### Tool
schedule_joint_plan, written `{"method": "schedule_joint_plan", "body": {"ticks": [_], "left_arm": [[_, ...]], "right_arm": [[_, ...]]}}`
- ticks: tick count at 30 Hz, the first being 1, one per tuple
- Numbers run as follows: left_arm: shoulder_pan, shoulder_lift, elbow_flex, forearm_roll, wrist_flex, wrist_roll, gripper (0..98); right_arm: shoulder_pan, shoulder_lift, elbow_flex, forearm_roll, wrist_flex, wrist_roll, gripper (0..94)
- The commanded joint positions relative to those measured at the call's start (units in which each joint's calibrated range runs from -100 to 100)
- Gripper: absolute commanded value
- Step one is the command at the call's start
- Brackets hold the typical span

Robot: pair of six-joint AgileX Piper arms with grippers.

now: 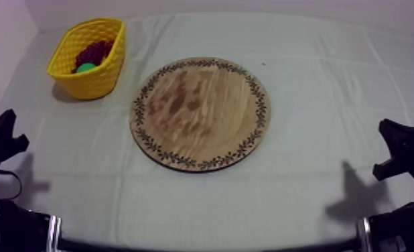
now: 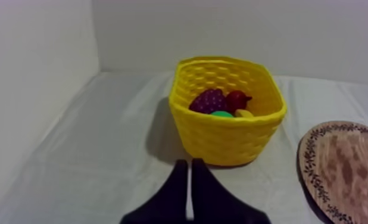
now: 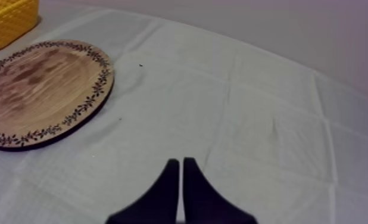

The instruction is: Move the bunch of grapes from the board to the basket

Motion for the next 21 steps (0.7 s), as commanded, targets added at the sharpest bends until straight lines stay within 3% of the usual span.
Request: {"method": "schedule_joint_plan", "body": {"ticks": [1, 21], "left_arm": [[0.10, -0.84, 0.06, 0.52, 0.61, -0.15, 0.0], [0.04, -1.43, 0.11, 2.13, 3.88, -2.26, 0.0]], "right_arm": [[0.02, -0.01, -0.03, 0.00, 0.00, -0.01, 0.4], [0.02, -0.01, -0.03, 0.01, 0.00, -0.01, 0.4]]}}
